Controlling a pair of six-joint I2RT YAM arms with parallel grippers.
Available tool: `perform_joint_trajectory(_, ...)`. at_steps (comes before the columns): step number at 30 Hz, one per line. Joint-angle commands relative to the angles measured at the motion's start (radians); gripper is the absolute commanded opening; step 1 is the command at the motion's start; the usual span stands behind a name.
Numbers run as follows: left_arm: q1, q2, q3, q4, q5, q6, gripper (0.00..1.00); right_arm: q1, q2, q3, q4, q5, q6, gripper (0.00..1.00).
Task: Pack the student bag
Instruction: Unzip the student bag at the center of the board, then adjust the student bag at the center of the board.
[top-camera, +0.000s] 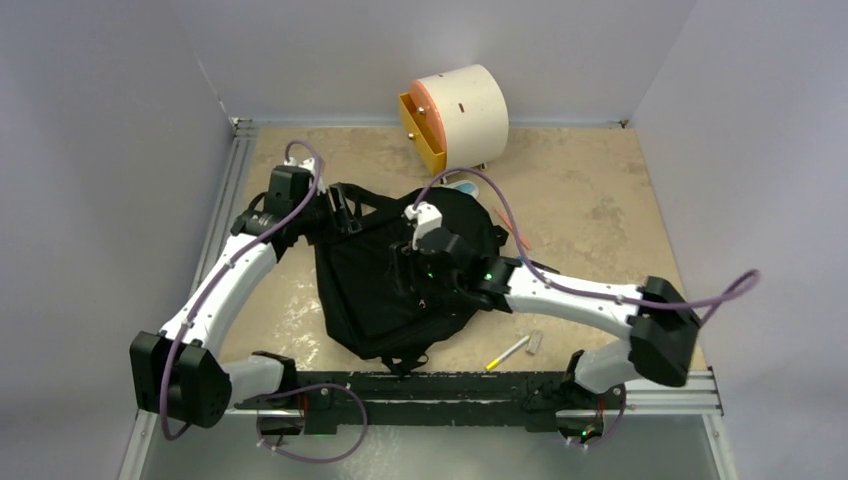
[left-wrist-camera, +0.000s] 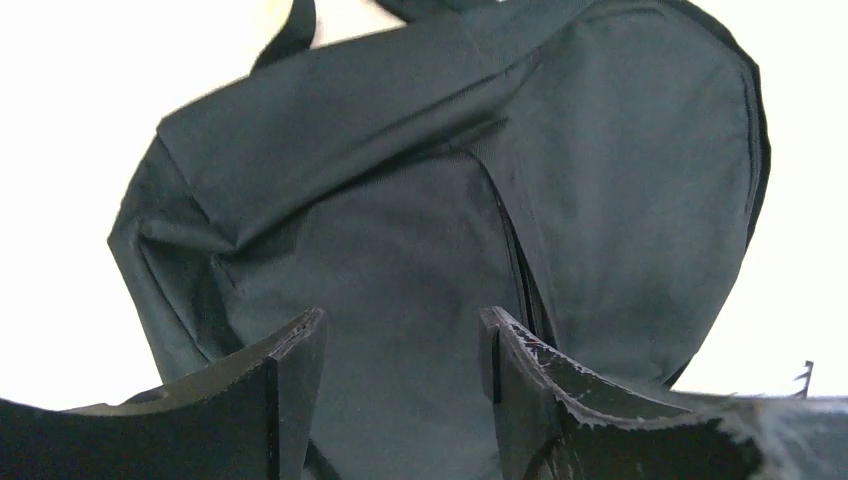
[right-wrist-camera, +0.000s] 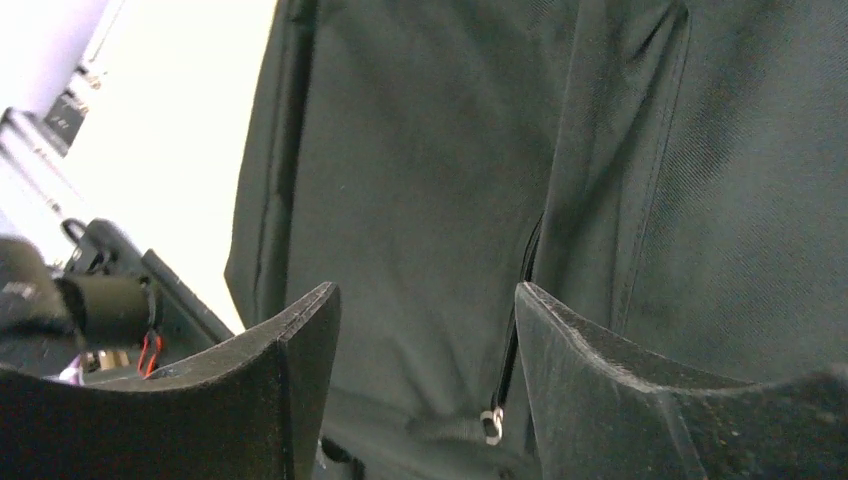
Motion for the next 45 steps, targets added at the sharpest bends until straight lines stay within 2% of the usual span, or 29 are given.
perform_joint_trajectory(1, -0.041, -0.082, -0.050, 0.014, 0.013, -0.082, 0.56, -0.050, 0.124, 0.128, -0.103, -0.007, 0.133, 0.66)
perform_joint_trajectory(8, -0.089, -0.097, -0.094, 0.025, 0.042, -0.132, 0.56, -0.155, 0.192, 0.135, -0.103, -0.077, 0.165, 0.56)
perform_joint_trajectory(11, -0.094, -0.096, -0.096, 0.035, 0.046, -0.136, 0.56, -0.164, 0.201, 0.131, -0.087, -0.097, 0.152, 0.55)
perform_joint_trajectory(16, -0.104, -0.072, -0.077, 0.051, 0.066, -0.134, 0.56, -0.170, 0.235, 0.136, -0.071, -0.125, 0.142, 0.47)
perform_joint_trajectory(21, -0.114, -0.057, -0.077, 0.054, 0.068, -0.132, 0.56, -0.176, 0.243, 0.130, -0.059, -0.121, 0.141, 0.45)
perform_joint_trajectory(25, -0.121, -0.056, -0.089, 0.062, 0.078, -0.132, 0.55, -0.183, 0.247, 0.131, -0.075, -0.081, 0.151, 0.31)
perform_joint_trajectory(28, -0.160, -0.048, -0.086, 0.048, 0.037, -0.137, 0.55, -0.197, 0.240, 0.122, -0.073, -0.073, 0.166, 0.10)
perform_joint_trajectory(30, -0.203, -0.036, -0.073, 0.023, -0.012, -0.146, 0.54, -0.206, 0.232, 0.108, -0.063, -0.075, 0.184, 0.00)
perform_joint_trajectory(38, -0.338, 0.036, -0.080, 0.064, -0.079, -0.216, 0.54, -0.271, 0.231, 0.051, -0.022, -0.124, 0.257, 0.00)
perform_joint_trajectory(45, -0.398, 0.184, -0.028, 0.082, -0.158, -0.249, 0.54, -0.365, 0.233, -0.053, 0.102, -0.257, 0.287, 0.00)
